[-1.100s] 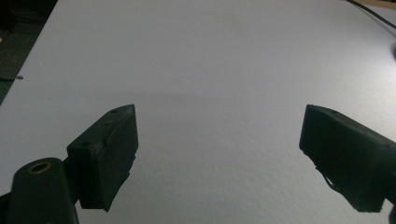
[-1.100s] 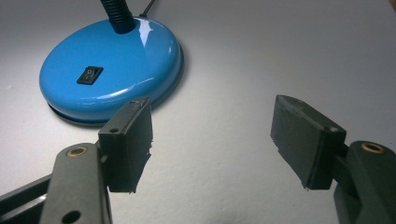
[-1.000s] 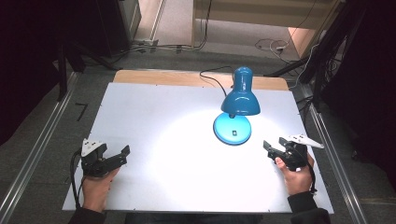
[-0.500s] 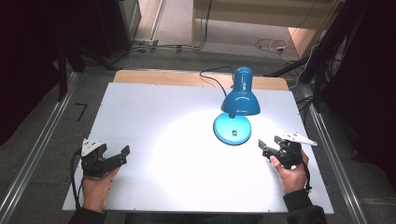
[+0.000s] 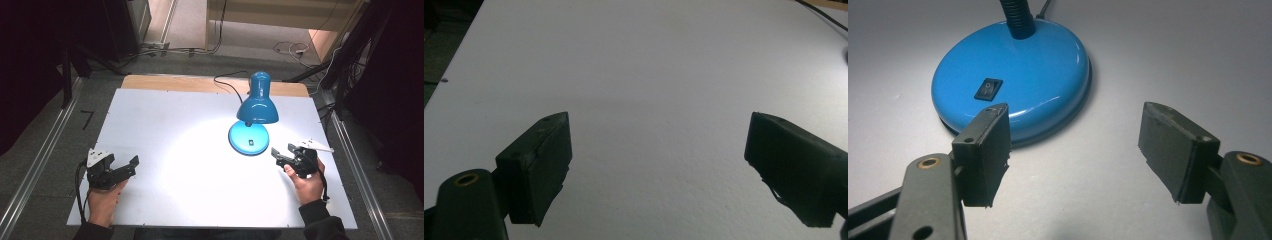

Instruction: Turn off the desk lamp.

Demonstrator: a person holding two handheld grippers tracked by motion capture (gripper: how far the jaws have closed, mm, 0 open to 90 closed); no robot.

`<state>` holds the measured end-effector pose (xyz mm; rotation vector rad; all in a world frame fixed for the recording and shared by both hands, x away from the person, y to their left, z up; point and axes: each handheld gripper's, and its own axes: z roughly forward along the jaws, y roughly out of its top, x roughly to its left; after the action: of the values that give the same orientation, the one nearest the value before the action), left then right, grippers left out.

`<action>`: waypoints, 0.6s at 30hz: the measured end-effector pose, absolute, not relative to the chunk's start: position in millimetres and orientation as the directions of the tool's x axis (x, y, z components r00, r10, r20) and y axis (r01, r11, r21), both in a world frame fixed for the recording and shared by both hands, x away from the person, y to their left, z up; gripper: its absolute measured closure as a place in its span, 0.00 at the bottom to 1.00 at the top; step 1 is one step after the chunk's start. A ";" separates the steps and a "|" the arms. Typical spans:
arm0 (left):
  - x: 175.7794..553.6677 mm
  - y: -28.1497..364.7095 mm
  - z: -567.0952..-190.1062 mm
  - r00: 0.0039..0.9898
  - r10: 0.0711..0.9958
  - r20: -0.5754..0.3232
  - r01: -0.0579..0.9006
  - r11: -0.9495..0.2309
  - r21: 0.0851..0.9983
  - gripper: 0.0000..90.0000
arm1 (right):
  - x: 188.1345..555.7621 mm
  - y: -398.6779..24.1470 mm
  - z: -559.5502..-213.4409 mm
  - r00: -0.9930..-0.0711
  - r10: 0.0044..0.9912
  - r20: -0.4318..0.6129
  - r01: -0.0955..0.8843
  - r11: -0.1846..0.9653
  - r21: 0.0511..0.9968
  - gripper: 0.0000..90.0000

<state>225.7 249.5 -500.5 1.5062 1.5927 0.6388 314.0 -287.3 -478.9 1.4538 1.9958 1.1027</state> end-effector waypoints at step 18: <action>225.0 249.8 -500.1 0.067 0.971 -0.229 0.548 0.156 0.822 0.14 | 323.8 -256.9 -479.4 -0.406 0.911 0.072 0.570 0.191 0.799 0.31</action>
<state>225.0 249.8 -500.1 1.5016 1.5913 0.6334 323.8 -256.9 -479.4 1.3849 2.0522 1.0893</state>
